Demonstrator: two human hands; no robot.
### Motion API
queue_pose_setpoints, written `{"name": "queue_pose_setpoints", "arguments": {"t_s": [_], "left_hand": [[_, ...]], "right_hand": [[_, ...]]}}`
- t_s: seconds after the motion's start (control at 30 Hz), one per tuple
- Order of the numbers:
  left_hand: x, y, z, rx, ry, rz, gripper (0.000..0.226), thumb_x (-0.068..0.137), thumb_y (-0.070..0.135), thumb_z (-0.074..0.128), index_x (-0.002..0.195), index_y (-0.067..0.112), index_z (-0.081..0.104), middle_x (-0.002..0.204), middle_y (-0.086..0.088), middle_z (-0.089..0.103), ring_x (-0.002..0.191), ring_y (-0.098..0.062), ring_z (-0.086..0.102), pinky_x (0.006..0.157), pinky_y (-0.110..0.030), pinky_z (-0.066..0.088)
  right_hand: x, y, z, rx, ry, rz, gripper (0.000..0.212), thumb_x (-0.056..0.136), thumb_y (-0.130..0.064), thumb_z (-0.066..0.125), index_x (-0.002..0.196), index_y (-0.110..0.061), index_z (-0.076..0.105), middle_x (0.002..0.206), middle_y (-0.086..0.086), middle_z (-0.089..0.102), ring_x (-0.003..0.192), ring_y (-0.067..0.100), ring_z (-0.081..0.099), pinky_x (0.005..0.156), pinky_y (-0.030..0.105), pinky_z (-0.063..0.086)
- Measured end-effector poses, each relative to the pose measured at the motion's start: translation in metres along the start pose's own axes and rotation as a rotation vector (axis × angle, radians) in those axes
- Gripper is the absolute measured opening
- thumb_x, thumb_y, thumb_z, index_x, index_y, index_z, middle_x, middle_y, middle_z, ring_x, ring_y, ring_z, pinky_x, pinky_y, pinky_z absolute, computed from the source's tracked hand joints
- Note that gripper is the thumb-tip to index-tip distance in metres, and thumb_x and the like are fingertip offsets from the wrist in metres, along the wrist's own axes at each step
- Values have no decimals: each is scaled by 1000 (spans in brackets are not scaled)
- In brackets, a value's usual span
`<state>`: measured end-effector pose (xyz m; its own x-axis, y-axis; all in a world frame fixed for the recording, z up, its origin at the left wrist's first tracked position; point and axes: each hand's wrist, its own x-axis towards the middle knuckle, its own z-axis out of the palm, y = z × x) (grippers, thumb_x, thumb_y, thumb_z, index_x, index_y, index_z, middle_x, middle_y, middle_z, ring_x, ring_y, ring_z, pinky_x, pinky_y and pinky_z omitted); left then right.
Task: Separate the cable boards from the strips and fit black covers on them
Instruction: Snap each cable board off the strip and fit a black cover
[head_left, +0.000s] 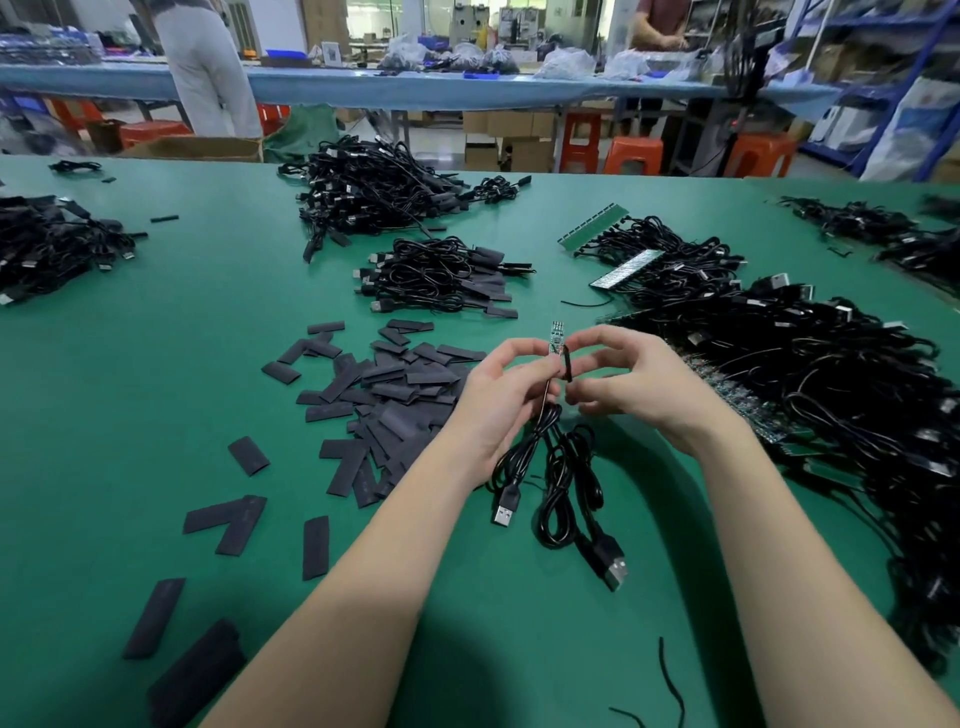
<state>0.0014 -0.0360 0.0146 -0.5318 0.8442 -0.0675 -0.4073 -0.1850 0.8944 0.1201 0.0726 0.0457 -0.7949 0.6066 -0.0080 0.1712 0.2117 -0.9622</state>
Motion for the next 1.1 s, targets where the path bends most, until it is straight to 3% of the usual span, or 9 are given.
{"name": "queue_pose_setpoints", "arguments": {"t_s": [0.27, 0.43, 0.57, 0.7, 0.8, 0.87, 1.0, 1.1], "left_hand": [[2, -1, -2, -48, -29, -2, 13, 95, -3, 60, 97, 9, 63, 77, -9, 68, 63, -14, 57, 67, -21, 52], [3, -1, -4, -51, -17, 9, 12, 94, -3, 61, 95, 9, 65, 78, -8, 67, 62, -13, 57, 63, -20, 52], [4, -1, -5, -57, -24, -3, 11, 93, -2, 63, 93, 9, 65, 82, -10, 66, 65, -13, 57, 66, -22, 49], [3, -1, -5, -59, -49, -2, 9, 94, -1, 62, 94, 8, 66, 79, -7, 67, 64, -12, 56, 65, -21, 49], [2, 1, -5, -64, -100, -15, 9, 95, 1, 59, 94, 8, 66, 76, -2, 69, 63, -10, 57, 62, -19, 48], [2, 3, -7, -80, -118, -28, 9, 96, 1, 57, 96, 6, 65, 75, -2, 69, 63, -11, 57, 61, -18, 48], [0, 5, -7, -70, -170, -75, 8, 95, 2, 58, 95, 6, 64, 75, -3, 66, 63, -11, 56, 62, -19, 47], [-2, 5, -6, -51, -198, -102, 6, 94, 3, 58, 97, 5, 63, 75, -3, 66, 62, -10, 56, 62, -18, 47]], "right_hand": [[-1, 6, 1, 243, -54, 46, 23, 86, 6, 71, 106, -4, 75, 92, 18, 77, 78, 19, 73, 71, 22, 58], [-3, 1, -9, 193, -181, 35, 23, 98, -6, 61, 115, -11, 74, 103, 14, 77, 95, 21, 75, 79, 23, 59], [-2, 0, -7, 87, -118, -43, 21, 93, -5, 68, 111, -9, 77, 98, 12, 78, 92, 19, 75, 83, 25, 59], [-2, 3, -7, 177, -114, -20, 25, 87, -6, 74, 111, -4, 76, 98, 16, 77, 90, 20, 75, 79, 20, 59], [-4, 4, -9, 228, -19, -22, 31, 75, -15, 82, 104, -4, 77, 97, 15, 77, 91, 29, 76, 72, 22, 59], [-5, 4, -10, 313, 71, -61, 34, 70, -21, 81, 101, -7, 77, 96, 12, 78, 89, 26, 76, 71, 23, 59], [-2, 0, -13, 578, 191, -142, 29, 76, -20, 76, 101, -5, 74, 92, 8, 76, 83, 16, 72, 73, 18, 56], [-1, -1, -8, 623, 211, -154, 17, 82, -14, 75, 96, -4, 75, 90, 8, 76, 82, 15, 70, 75, 18, 56]]}}
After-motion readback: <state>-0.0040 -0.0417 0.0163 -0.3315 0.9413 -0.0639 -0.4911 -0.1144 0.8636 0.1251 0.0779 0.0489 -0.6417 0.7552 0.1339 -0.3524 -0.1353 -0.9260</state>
